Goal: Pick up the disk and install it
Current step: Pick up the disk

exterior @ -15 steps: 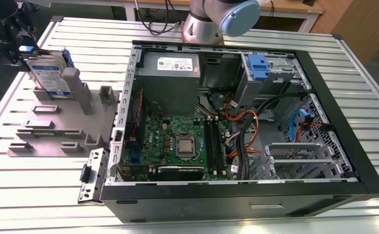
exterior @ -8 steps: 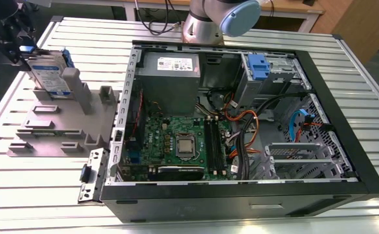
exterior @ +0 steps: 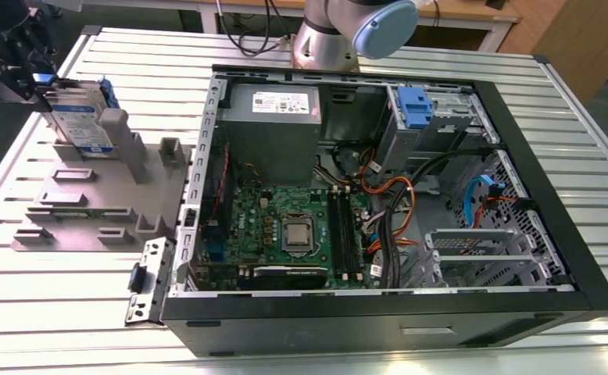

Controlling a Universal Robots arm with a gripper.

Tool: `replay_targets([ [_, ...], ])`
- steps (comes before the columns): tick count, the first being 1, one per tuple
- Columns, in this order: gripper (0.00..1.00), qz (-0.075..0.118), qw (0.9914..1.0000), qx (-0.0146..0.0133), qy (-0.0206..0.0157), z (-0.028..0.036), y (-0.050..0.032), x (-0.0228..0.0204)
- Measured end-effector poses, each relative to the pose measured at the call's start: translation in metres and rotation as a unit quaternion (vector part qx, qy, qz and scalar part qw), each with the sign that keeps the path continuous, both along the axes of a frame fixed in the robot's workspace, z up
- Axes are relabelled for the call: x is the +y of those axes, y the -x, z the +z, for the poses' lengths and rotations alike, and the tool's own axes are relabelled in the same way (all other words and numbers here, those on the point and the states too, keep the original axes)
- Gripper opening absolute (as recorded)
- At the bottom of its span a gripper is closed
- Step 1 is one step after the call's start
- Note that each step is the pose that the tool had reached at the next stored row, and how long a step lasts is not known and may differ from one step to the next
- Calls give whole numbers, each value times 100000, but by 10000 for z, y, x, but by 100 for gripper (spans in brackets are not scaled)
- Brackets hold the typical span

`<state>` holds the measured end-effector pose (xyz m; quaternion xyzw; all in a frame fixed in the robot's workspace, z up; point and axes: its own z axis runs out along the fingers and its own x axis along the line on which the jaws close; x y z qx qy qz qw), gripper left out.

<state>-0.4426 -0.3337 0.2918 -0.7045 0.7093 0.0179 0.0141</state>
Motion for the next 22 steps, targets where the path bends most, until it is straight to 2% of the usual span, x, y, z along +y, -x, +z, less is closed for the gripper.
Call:
replay_targets([
  [1, 59, 8, 100000, 0, 1, 0, 0, 0],
  [2, 52, 22, 100000, -1, 1, 0, 0, 0],
  [6, 51, 69, 100000, 2, 0, 0, 0, 0],
  [7, 44, 79, 100000, -1, 1, 0, 0, 0],
  [13, 44, 126, 100000, -3, 33, 0, 0, 0],
  [18, 44, 126, 99999, -13, 314, 12, 0, 0],
  [22, 44, 140, 99999, 3, 395, 8, 0, 1],
])
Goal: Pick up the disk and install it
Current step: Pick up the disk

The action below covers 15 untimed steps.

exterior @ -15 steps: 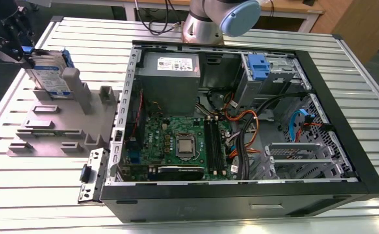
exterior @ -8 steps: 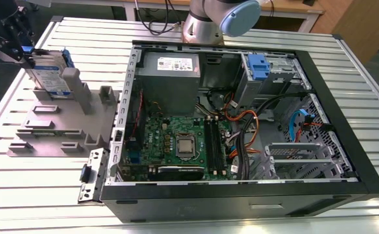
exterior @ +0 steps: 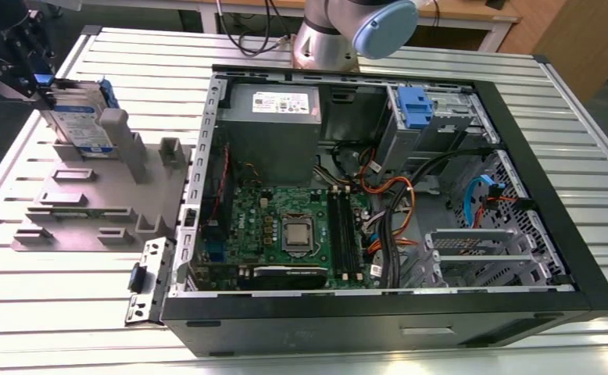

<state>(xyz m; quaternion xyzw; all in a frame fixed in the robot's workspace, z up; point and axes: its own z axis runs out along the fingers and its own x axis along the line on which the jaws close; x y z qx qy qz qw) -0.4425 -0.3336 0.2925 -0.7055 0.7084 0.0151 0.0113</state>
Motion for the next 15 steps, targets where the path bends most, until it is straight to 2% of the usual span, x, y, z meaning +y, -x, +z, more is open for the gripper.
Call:
replay_targets([
  [15, 44, 28, 100000, -67, 108, -43, 1, 0],
])
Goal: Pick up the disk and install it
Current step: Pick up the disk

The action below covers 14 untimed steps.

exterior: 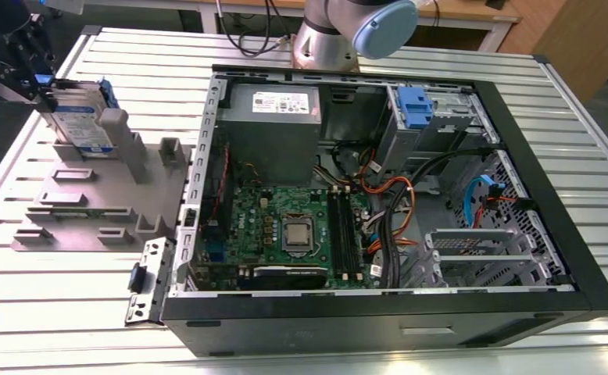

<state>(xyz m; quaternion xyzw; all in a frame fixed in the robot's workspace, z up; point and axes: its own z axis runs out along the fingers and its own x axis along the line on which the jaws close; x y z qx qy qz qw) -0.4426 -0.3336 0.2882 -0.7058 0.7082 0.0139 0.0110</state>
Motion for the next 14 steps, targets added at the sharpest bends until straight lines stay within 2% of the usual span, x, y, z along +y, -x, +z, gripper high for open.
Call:
replay_targets([
  [2, 42, -1, 100000, -5, 5, -1, 0, 0],
  [3, 37, 1, 100000, -6, 2, -1, 0, 0],
  [14, 37, 0, 100000, -9, 13, -2, 0, 0],
])
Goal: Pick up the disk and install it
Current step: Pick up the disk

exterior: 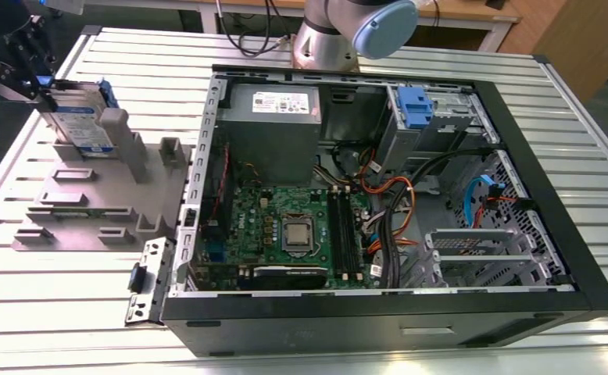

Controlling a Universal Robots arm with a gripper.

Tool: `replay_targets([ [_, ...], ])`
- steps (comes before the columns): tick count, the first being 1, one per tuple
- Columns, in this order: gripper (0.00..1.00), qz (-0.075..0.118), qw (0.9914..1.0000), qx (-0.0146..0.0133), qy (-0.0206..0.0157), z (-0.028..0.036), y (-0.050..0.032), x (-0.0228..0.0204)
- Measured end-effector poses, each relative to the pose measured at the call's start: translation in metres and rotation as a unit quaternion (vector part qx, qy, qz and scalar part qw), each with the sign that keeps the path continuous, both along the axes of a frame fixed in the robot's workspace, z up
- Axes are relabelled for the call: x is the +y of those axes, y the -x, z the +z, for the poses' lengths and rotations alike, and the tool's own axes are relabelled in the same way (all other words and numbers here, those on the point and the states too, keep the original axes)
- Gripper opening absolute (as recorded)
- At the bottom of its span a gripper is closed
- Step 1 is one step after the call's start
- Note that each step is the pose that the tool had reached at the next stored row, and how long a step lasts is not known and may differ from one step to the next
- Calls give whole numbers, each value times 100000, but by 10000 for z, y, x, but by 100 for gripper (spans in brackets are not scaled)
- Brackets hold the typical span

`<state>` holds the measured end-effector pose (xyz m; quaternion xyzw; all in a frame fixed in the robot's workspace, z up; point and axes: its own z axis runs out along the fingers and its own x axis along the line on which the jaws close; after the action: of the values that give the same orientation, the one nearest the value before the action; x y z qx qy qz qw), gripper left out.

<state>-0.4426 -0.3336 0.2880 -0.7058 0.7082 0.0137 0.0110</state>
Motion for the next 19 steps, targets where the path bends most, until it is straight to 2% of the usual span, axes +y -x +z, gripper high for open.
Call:
replay_targets([
  [7, 38, 1, 100000, -8, 6, -1, 0, 0],
  [8, 44, 1, 100000, -2, 5, 0, 0, 0],
  [19, 44, 1, 100000, -13, 37, 18, 10, 2],
])
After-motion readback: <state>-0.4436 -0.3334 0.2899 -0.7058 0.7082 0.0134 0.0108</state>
